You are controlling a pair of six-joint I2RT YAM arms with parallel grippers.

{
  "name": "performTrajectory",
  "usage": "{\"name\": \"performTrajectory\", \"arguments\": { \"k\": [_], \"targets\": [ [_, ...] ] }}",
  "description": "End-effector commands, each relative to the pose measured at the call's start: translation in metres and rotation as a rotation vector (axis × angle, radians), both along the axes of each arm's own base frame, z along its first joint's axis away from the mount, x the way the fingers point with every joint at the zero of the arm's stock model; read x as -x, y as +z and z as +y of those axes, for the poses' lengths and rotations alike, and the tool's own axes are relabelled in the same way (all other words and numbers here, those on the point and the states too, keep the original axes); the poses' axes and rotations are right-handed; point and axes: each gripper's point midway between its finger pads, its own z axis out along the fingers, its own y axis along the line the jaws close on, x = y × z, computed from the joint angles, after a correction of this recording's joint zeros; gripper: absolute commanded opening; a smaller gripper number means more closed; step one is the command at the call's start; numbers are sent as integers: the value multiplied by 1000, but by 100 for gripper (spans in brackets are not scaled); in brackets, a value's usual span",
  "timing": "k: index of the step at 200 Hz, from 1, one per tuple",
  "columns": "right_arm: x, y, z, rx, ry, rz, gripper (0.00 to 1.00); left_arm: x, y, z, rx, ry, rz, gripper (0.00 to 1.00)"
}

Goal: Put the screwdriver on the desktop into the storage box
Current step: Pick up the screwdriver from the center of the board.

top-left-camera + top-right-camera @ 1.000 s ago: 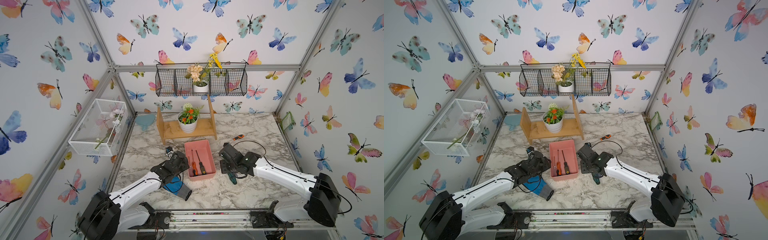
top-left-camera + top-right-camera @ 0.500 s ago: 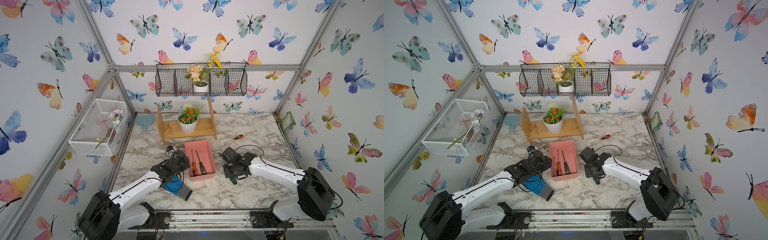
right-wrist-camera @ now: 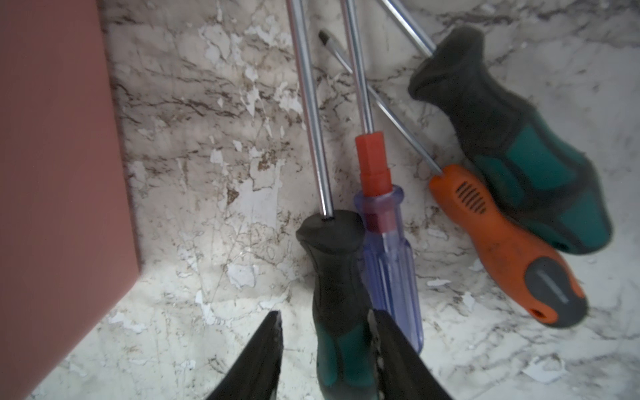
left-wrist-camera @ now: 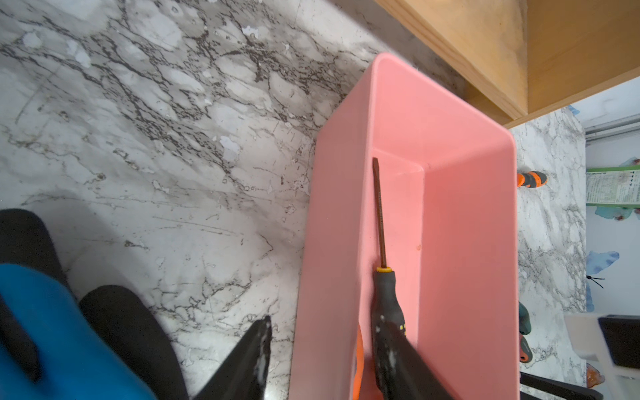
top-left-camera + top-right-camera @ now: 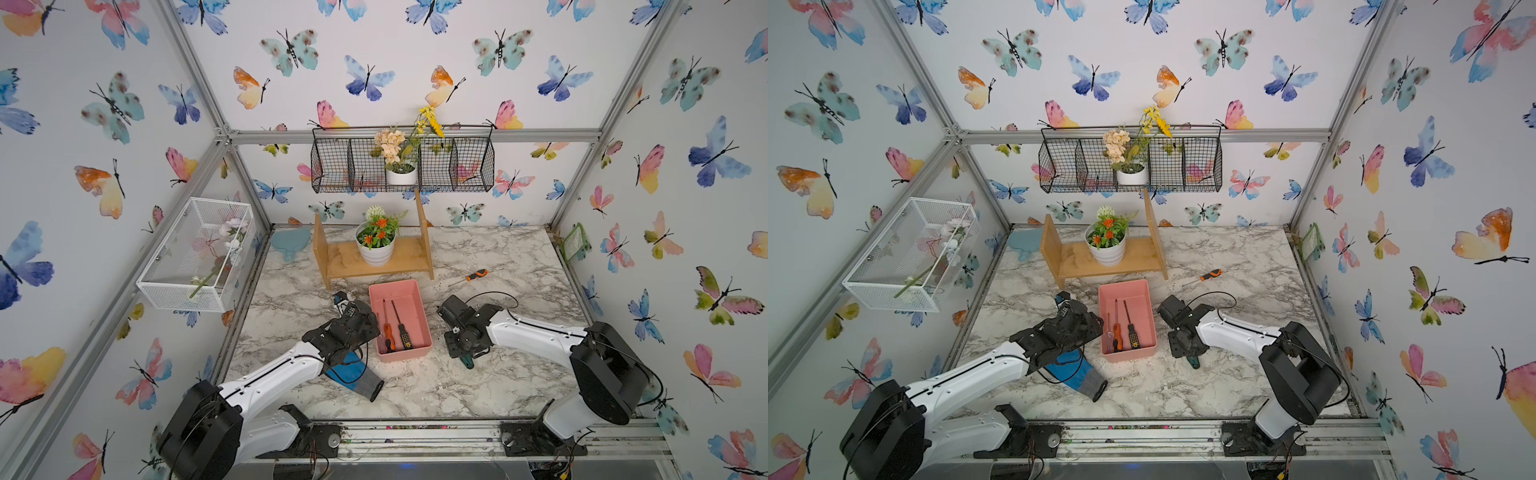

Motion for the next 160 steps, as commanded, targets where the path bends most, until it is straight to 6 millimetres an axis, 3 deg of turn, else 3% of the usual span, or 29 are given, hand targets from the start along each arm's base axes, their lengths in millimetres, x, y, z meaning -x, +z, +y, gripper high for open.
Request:
{"name": "performTrajectory", "arguments": {
  "k": [1,50,96,126,160],
  "targets": [
    [-1,-4,13,-35,25,27,45,-2,5,-5,17,-15,3,54],
    [-3,-16,14,-6,35,42,43,-2,5,-5,21,-18,2,55],
    [-3,-21,11,19,37,48,29,-2,6,-2,19,-4,-5,55],
    [-5,-9,17,-22,41,36,20,-2,6,0,18,7,-8,55],
    [-18,22,22,-43,32,-37,20,-1,10,9,12,54,-20,54]
  ]
}}
